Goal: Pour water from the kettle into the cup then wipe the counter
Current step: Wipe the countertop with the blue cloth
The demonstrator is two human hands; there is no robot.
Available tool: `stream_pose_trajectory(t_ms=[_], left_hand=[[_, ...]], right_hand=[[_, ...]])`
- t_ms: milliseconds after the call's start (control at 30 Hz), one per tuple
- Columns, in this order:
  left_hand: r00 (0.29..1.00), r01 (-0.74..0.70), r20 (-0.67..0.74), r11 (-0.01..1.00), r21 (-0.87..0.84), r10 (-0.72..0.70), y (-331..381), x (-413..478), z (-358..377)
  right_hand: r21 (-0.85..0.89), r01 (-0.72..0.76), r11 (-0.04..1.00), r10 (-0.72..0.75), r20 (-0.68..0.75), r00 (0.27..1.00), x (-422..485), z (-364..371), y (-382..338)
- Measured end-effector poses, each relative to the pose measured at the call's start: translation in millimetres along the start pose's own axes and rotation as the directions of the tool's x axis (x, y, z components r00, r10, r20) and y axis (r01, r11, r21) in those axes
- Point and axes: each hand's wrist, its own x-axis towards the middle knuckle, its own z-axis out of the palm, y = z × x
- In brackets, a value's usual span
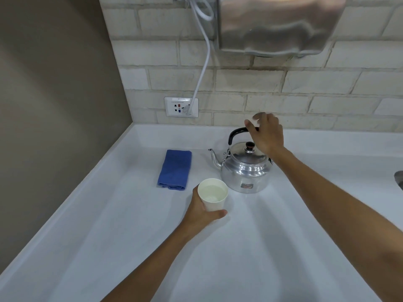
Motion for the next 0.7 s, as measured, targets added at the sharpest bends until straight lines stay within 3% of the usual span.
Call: stream_pose_trajectory(t_ms=[67, 133, 200, 267, 367, 533, 700], left_hand=[[0.994, 0.019, 0.109, 1.0, 0.013, -0.02, -1.2, -6.8, -14.6], [0.989, 0.018, 0.143, 0.999, 0.038, -0.024, -1.7, -12.2, -36.8], [0.997, 0.019, 0.069, 0.998, 0.063, -0.023, 1.6, -9.6, -61.3], [0.997, -0.005, -0.082, 0.995, 0.097, 0.013, 7.3, 3.7, -82.3], [0.967, -0.022, -0.241, 0.974, 0.227, 0.078, 11.5, 36.6, -100.7], [0.965, -0.04, -0.206, 0.867, 0.496, 0.163, 3.2, 89.8, -97.6], [0.985, 0.055, -0.141, 0.586, 0.808, 0.102, -15.3, 133.8, -86.9]], right_hand=[[0.021, 0.04, 0.999, -0.036, -0.183, 0.982, -33.1, 1.2, 3.1], [0.068, 0.006, 0.998, 0.012, -0.271, 0.963, -73.8, 7.3, 9.9], [0.086, -0.112, 0.99, 0.126, -0.17, 0.977, -115.7, 21.1, 19.0], [-0.049, -0.22, 0.974, 0.221, 0.03, 0.975, -153.0, 38.1, 26.0], [-0.304, -0.182, 0.935, 0.263, 0.248, 0.933, -190.5, 60.4, 33.9], [-0.405, -0.115, 0.907, 0.235, 0.261, 0.936, -199.0, 71.0, 38.2], [-0.435, -0.103, 0.895, 0.248, 0.292, 0.924, -201.1, 71.3, 31.0]])
